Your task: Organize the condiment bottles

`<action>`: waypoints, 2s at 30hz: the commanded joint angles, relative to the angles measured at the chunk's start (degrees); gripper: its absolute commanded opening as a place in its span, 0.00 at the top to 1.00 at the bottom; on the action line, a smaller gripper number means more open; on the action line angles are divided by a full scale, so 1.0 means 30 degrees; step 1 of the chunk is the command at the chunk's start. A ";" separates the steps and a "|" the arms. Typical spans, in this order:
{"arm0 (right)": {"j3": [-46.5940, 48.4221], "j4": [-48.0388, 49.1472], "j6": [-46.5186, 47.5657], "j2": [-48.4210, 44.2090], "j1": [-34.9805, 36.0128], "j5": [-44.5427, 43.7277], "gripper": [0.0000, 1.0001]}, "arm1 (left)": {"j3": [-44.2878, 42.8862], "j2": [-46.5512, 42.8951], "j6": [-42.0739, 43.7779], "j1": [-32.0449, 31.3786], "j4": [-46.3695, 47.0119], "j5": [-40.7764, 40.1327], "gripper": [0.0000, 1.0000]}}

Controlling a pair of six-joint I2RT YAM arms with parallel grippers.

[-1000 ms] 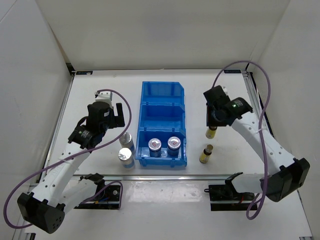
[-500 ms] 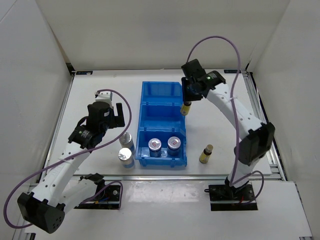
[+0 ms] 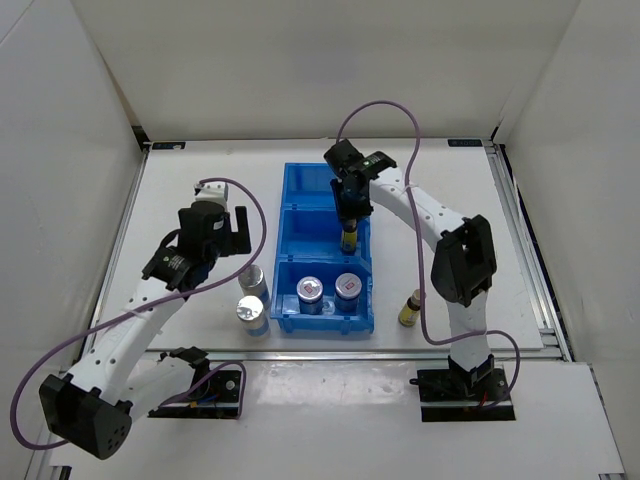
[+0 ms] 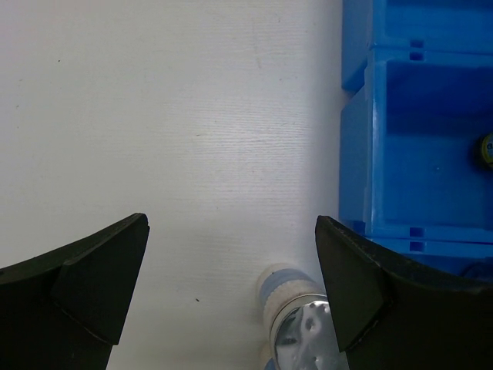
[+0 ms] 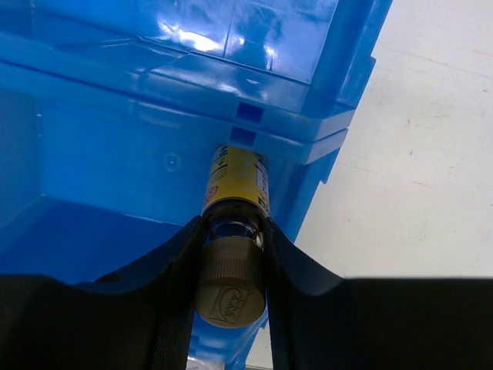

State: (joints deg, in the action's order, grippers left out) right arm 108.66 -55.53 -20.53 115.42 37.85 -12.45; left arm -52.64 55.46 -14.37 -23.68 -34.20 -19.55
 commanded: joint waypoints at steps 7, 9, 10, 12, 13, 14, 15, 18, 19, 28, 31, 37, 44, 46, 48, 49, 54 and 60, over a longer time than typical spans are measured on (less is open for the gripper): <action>0.1367 0.0287 0.0810 -0.0558 -0.0105 0.0194 0.33 | -0.0470 0.0380 0.1273 0.0101 0.0324 -0.3701 0.00; 0.1834 0.0023 0.0810 -0.0999 0.0070 0.0020 0.00 | -0.0470 0.0380 0.1275 0.0101 0.0324 -0.4406 0.00; 0.2039 -0.0557 0.1013 -0.1523 0.0070 0.0018 0.00 | -0.0470 0.0380 0.1275 0.0101 0.0324 -0.4643 0.00; 0.2653 -0.1175 0.1015 -0.2111 0.0070 -0.0682 0.00 | -0.0470 0.0380 0.1450 0.0101 0.0324 -0.5460 0.00; 0.3439 -0.1816 0.1421 -0.2869 0.0070 -0.0946 0.00 | -0.0267 0.0380 0.1450 0.0101 0.0324 -0.5784 0.00; 0.3679 -0.2113 0.1425 -0.3340 0.0070 -0.1355 0.00 | -0.0265 0.0380 0.1450 0.0101 0.0324 -0.6078 0.00; 0.3682 -0.2406 0.1425 -0.4534 0.0070 -0.2229 0.00 | -0.0062 0.0380 0.1653 0.0101 0.0498 -0.6574 0.00; 0.1843 -0.2585 0.0872 -0.7810 0.0070 -0.2238 0.00 | 0.0114 0.0380 0.1656 0.0101 0.0500 -0.7045 0.00; 0.1053 -0.2411 0.0868 -0.8668 0.0070 -0.1715 0.00 | 0.0116 0.0380 0.1859 0.0101 0.0703 -0.7279 0.00; -0.5482 -0.5305 -0.1296 -1.6401 -0.0135 -0.1415 0.00 | 0.0467 -0.0203 0.2066 0.0101 0.0910 -0.8835 0.00; -0.6800 -0.6449 -0.2057 -1.8074 -0.0135 -0.1417 0.10 | 0.0643 -0.0849 0.2066 0.0101 0.0910 -0.8399 0.00; -0.9967 -0.6833 -0.3554 -1.8960 -0.0135 -0.1447 0.25 | 0.0643 -0.0675 0.2066 0.0101 0.1086 -0.8044 0.00; -1.1406 -0.6657 -0.3761 -1.8786 -0.0135 -0.0392 0.32 | 0.0643 -0.0675 0.2066 0.0101 0.1086 -0.7868 0.00; -1.1931 -0.6481 -0.3761 -1.8610 -0.0135 -0.0187 0.32 | 0.0643 -0.0675 0.2066 0.0101 0.1086 -0.7868 0.00; -1.2547 -0.6305 -0.3761 -1.8435 -0.0135 -0.0011 0.34 | 0.0643 -0.0675 0.2066 0.0101 0.1086 -0.7694 0.00; -1.2549 -0.6305 -0.3761 -1.8433 -0.0135 0.0192 0.34 | 0.0643 -0.0849 0.1892 0.0101 0.1086 -0.7692 0.00; -1.4039 -0.5051 -0.4110 -1.8433 -0.0135 0.0194 0.34 | 0.0819 -0.0851 0.1714 0.0101 0.1086 -0.6989 0.00; -1.4453 -0.3906 -0.4112 -1.7233 -0.0135 0.0634 0.42 | 0.0819 -0.1200 0.1363 -0.0336 0.0648 -0.6286 0.00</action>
State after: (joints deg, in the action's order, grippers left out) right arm 65.73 -71.07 -31.90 62.50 37.52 -11.46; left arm -50.26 53.78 -9.28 -23.83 -31.68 -39.88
